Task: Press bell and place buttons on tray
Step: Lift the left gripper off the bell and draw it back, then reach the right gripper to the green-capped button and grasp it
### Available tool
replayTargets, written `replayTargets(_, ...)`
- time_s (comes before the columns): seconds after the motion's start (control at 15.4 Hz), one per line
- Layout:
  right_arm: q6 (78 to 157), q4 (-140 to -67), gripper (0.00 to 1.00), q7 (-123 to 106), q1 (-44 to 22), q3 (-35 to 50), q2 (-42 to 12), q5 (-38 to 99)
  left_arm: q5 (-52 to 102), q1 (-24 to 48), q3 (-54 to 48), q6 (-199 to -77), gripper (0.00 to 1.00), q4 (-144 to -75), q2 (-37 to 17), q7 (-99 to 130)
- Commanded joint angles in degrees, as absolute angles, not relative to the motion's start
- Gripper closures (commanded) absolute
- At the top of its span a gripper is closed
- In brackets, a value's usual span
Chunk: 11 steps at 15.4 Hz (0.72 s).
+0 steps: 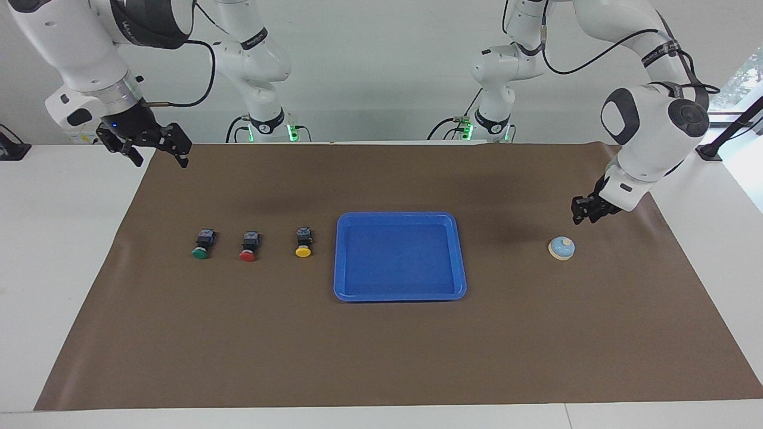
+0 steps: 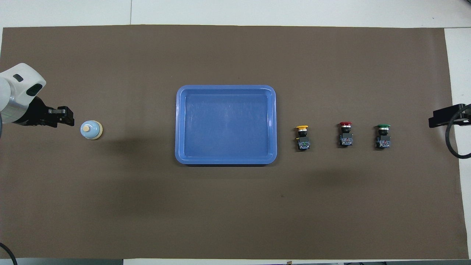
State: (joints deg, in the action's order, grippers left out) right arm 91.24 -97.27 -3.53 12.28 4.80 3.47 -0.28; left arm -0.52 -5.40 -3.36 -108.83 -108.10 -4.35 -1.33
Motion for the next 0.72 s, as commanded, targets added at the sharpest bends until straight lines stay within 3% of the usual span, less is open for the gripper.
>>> replayTargets(0.0,96.47,-101.92,0.0,-4.83,13.27,5.45,5.09,-0.7,-0.44,-5.36,-3.08,-104.95,0.0,-108.11,-0.97,-1.23)
replayTargets(0.33,106.86,-109.32,0.0,-4.92,14.58,5.45,1.15,-0.44,-0.44,-4.92,-3.34,-100.47,0.0,-107.15,1.58,-1.23)
replayTargets(0.65,120.21,-123.99,0.0,-7.11,16.7,5.45,0.36,-0.26,-0.44,-2.9,-3.25,-97.12,0.0,-105.74,1.93,-1.14)
